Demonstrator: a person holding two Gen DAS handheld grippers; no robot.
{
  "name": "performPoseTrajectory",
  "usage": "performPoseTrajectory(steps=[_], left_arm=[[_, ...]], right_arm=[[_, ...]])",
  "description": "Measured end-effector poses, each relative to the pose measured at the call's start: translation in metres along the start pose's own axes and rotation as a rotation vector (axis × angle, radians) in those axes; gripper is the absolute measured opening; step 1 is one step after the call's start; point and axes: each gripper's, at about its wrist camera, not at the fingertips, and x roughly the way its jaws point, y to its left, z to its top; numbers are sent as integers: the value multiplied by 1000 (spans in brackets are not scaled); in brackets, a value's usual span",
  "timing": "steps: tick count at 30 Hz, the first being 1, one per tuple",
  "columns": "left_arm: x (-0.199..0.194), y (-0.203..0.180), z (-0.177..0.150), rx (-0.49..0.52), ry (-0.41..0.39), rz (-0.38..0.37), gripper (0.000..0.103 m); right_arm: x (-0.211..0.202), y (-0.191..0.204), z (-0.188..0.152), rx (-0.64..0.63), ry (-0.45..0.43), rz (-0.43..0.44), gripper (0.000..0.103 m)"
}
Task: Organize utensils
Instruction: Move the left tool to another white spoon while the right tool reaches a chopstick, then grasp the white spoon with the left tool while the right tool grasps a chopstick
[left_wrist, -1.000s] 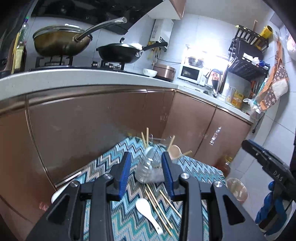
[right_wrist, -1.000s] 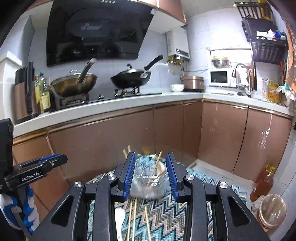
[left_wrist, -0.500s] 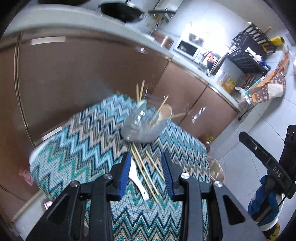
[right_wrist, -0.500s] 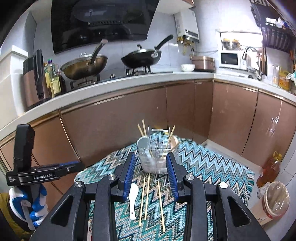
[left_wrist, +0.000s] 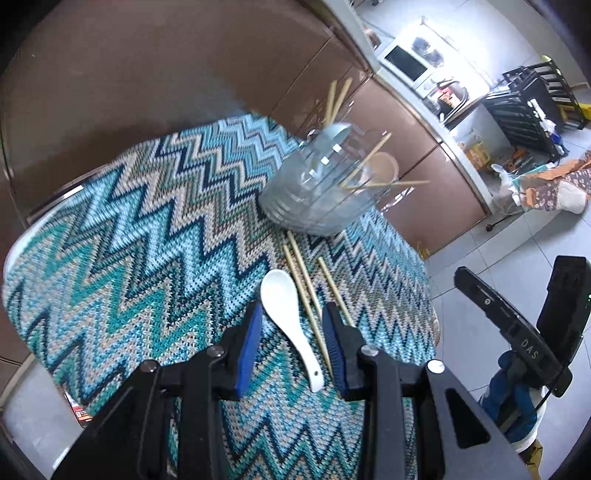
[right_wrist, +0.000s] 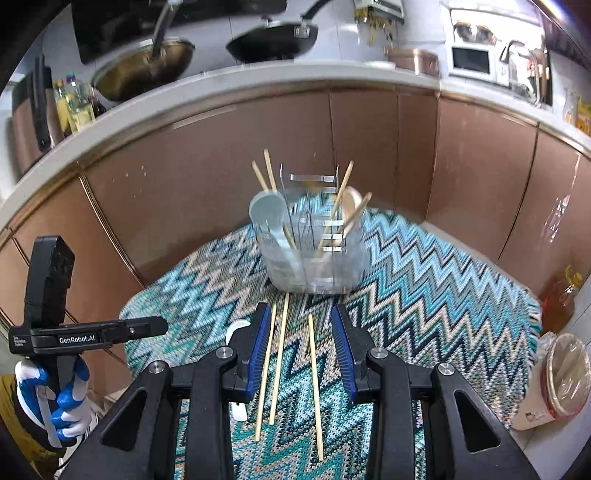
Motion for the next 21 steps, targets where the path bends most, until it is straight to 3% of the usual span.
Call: performPoseTrajectory(steps=[5,21], left_arm=[[34,15,3,-31,78,-19,33],[90,30,18,-46,157,-19,30]], right_arm=[[42,3,-5,-9,100,39,32],[136,6,-8,-34,306,71,21]])
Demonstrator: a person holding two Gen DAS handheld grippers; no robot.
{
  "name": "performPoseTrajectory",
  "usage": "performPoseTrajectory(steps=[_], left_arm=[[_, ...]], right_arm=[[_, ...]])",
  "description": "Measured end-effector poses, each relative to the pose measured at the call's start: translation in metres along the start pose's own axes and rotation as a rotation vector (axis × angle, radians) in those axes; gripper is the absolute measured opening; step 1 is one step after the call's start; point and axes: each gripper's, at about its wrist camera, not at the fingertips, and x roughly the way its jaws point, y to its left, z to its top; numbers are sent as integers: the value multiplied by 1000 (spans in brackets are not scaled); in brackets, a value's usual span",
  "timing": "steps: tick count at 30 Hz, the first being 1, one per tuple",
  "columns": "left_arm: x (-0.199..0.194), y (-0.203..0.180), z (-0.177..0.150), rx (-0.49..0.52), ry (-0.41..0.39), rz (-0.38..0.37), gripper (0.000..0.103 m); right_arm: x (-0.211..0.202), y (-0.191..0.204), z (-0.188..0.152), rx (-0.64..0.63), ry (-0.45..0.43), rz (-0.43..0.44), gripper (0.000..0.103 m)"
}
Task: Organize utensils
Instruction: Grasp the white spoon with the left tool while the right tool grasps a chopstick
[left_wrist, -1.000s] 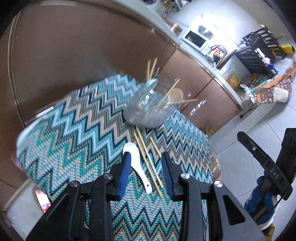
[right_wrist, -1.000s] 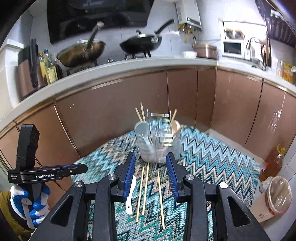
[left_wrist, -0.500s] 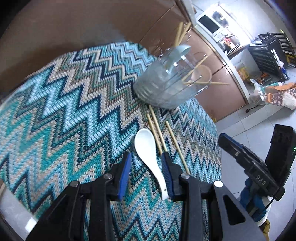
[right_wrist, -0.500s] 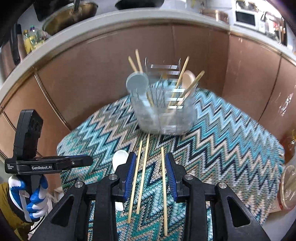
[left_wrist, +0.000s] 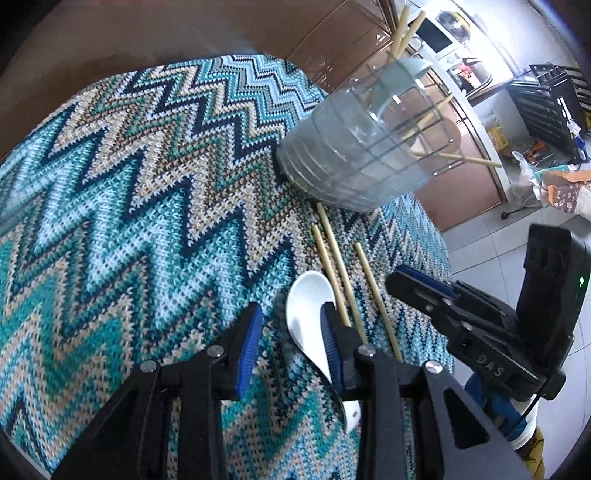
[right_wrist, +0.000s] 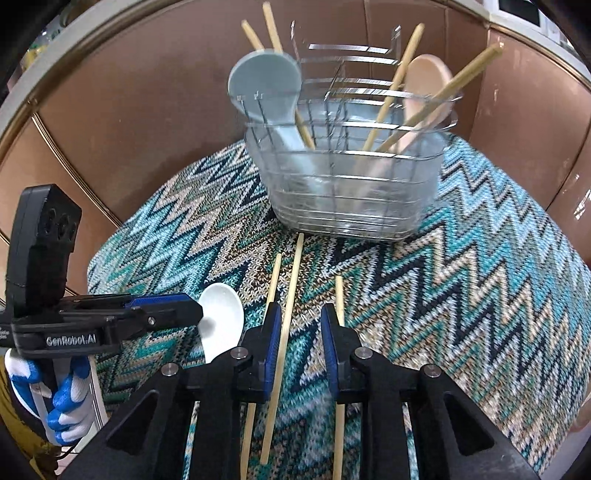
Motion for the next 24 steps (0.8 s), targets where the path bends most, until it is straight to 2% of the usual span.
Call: performPoseTrajectory(steps=[14,19,24], left_arm=[[19,-6,13,49,40,-22,30],[28,-10,18,76,50,20,15],[33,-17,19,98,45,55,7]], right_arm=[[52,3,19,-38,91,14,16],[63,5,26,-42,110,20,13],[69,10,28,-53,133,18,8]])
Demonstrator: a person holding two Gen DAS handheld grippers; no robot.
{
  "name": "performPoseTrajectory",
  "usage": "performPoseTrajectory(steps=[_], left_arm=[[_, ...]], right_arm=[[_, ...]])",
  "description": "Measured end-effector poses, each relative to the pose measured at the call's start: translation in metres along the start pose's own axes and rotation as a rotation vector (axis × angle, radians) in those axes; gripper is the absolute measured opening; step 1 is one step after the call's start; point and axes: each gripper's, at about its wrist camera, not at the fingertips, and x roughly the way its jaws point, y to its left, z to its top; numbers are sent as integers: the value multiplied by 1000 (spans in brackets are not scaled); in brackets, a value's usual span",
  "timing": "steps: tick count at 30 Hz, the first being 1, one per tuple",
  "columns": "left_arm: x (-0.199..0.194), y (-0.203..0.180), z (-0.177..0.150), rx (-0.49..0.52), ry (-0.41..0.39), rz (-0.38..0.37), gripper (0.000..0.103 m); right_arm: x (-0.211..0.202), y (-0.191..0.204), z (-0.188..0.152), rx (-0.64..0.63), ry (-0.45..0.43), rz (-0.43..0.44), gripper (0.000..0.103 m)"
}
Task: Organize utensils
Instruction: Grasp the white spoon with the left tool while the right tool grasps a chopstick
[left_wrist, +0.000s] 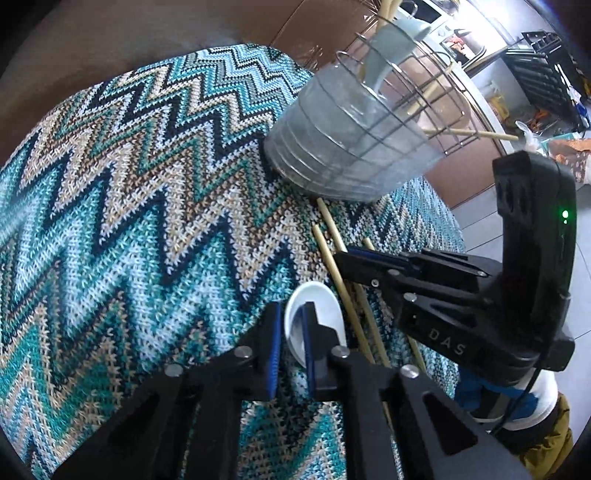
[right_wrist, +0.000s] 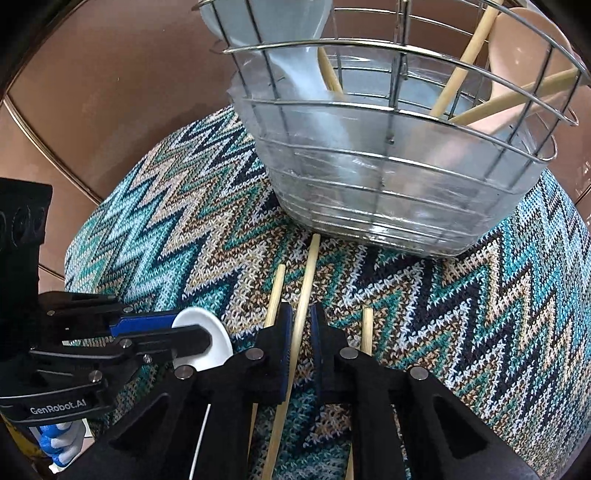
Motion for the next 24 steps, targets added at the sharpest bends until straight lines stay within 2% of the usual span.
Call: performPoseTrajectory(steps=[12,24], left_arm=[[-22,-4,-17,20,-58,12,5],[-83,-39,-43,130,-237,106,4]], right_arm=[[-25,0,-20,33,-12,36,5],[-104,12,-55,42,-186,-3,5]])
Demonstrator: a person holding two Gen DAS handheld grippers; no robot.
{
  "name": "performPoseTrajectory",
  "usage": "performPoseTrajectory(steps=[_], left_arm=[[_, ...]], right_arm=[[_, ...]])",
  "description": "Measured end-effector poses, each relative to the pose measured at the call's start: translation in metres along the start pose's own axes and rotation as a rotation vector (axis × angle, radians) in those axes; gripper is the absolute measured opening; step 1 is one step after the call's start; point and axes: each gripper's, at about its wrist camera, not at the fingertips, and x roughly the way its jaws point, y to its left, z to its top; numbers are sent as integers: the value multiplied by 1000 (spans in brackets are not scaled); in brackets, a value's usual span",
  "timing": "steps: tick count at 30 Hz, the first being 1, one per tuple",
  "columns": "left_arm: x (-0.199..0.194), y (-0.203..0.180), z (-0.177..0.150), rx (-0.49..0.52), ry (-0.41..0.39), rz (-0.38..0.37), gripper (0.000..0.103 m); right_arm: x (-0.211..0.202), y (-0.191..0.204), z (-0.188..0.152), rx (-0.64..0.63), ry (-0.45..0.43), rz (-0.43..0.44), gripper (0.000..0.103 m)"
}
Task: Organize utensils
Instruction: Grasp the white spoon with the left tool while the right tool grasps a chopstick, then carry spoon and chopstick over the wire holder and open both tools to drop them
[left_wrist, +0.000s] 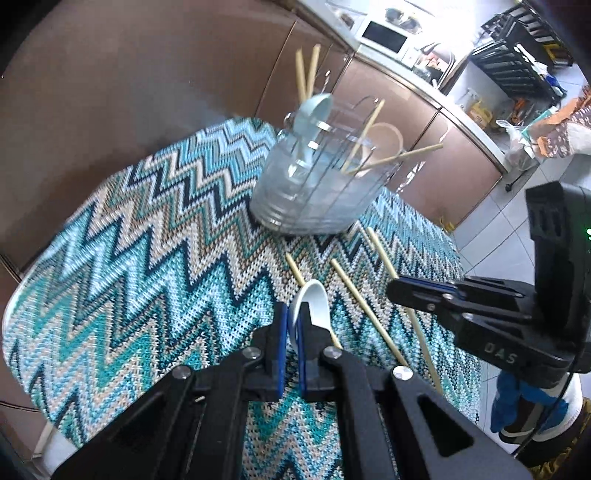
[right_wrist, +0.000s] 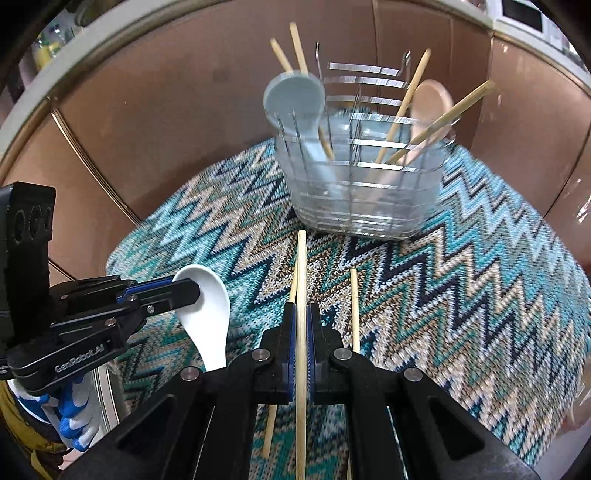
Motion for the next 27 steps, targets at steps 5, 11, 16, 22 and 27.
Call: performPoseTrajectory(steps=[5,11,16,22,27], left_arm=[[-28,-11,0,21,-54,20,4],[-61,-21,-1,32,-113,38,4],[-86,-33,9,56,-166,48,4],[-116,-56,62,115,-314,63,4],[-113,-76,109,179,-451,130,4]], right_arm=[[-39,3,-5,11,-110,8,5],[-72,3,-11,33,-230,31,5],[-95,7,-11,38,-337,38,5],[-125,3,28,27,-544,2,5],[-134,-5,75,27,-751,-39,5]])
